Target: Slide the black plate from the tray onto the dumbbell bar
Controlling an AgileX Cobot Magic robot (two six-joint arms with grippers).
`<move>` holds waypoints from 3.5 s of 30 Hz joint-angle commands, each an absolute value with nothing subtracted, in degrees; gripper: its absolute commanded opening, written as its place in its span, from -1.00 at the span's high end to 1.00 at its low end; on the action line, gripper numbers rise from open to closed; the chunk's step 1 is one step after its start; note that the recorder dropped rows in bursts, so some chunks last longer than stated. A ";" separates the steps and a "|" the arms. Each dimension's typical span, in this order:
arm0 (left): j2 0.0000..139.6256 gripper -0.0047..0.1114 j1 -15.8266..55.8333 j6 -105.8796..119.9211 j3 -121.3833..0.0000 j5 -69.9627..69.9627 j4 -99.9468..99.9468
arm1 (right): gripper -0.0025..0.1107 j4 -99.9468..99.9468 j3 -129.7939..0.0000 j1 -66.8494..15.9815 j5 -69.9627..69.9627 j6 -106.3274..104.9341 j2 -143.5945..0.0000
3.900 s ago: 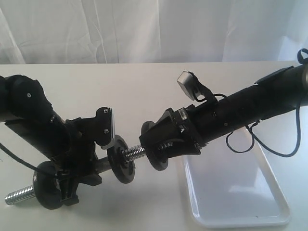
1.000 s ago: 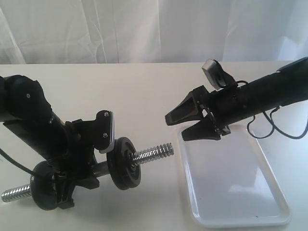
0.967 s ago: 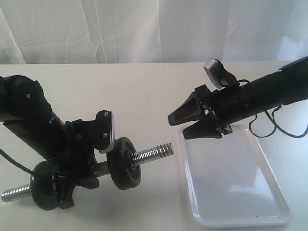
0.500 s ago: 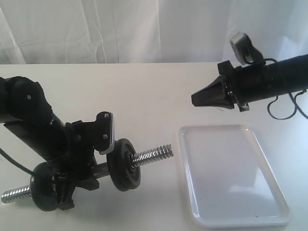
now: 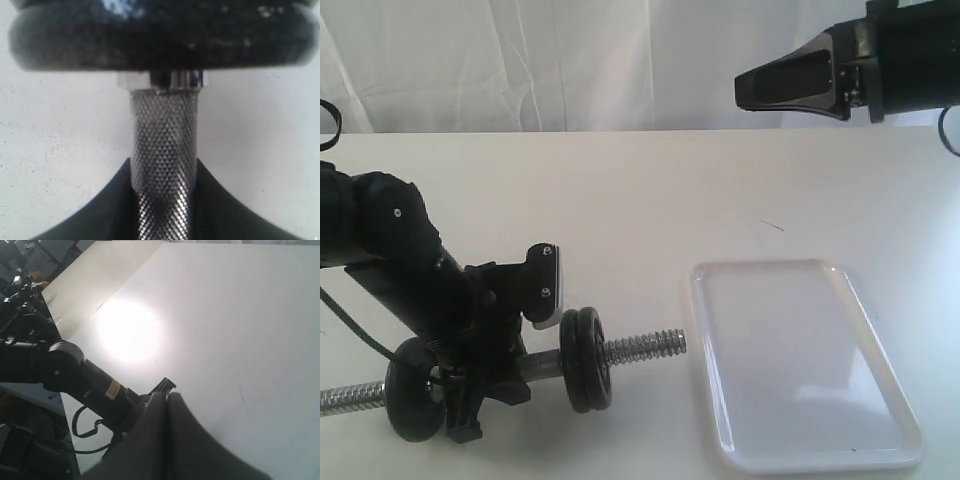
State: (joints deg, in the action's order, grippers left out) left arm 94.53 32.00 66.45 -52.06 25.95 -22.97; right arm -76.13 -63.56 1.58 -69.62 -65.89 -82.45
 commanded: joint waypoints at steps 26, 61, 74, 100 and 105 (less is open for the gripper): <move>97.46 0.92 32.17 67.97 -53.75 25.41 -32.47 | 0.96 -80.91 -55.18 1.74 -69.96 -70.27 -71.39; 99.02 -0.20 32.17 62.48 -53.75 28.24 -27.81 | 0.96 -81.14 -55.18 1.74 -69.96 -69.77 -71.39; 98.88 0.92 32.17 55.15 -53.99 29.43 -27.81 | 0.96 -81.14 -55.18 1.74 -69.96 -69.20 -71.39; 97.98 0.92 32.17 40.16 -59.50 31.49 -35.62 | 0.96 -81.38 -55.18 1.74 -69.96 -67.44 -71.39; 97.98 0.92 32.17 40.16 -62.11 31.85 -39.02 | 0.96 -81.38 -55.18 1.74 -69.96 -67.44 -71.39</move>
